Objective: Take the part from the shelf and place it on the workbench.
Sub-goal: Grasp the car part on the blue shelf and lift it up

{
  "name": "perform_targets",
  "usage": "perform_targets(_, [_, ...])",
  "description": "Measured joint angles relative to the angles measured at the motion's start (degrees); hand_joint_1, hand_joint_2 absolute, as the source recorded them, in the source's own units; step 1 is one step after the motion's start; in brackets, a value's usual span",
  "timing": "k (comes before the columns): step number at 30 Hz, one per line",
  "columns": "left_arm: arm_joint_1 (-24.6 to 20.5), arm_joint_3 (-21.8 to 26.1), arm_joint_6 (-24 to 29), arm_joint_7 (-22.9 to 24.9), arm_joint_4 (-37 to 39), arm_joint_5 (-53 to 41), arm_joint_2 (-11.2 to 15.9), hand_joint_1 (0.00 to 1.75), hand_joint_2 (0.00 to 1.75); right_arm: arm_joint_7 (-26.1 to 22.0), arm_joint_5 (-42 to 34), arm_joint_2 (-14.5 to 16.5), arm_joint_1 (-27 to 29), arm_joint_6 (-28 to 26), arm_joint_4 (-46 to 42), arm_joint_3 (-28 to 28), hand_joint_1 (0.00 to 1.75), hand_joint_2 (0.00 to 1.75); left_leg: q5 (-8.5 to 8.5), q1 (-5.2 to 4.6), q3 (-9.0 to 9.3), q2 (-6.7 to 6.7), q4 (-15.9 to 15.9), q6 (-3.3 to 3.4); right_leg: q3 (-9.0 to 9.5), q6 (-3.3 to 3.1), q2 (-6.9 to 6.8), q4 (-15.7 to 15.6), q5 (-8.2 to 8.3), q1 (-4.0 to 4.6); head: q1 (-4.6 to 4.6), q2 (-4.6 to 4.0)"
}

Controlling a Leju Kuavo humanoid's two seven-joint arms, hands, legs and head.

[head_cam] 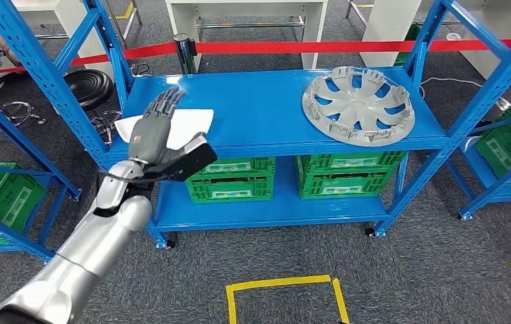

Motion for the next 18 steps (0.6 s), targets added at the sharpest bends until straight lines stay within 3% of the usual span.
perform_targets(9, [-5.87,-0.37,-1.75,0.32,8.64,0.18,-1.94,0.00,0.00,0.00,1.19,-0.33,-0.09,0.92,0.00,0.24,0.00,0.00,0.00,0.00,0.00,0.01,0.00,0.00,0.00,0.01,0.01,0.00,0.01,0.00,0.00,0.00])
perform_targets(18, [-6.77,-0.47,-1.96,-0.63,12.91,0.94,-2.16,0.00,0.00,0.00,1.61,-0.38,-0.11,1.16,0.00,0.54,0.00,0.00,0.00,0.00,-0.01,0.02,0.00,0.00,-0.01,0.01,0.01,0.00,0.01,0.00,0.01,0.00])
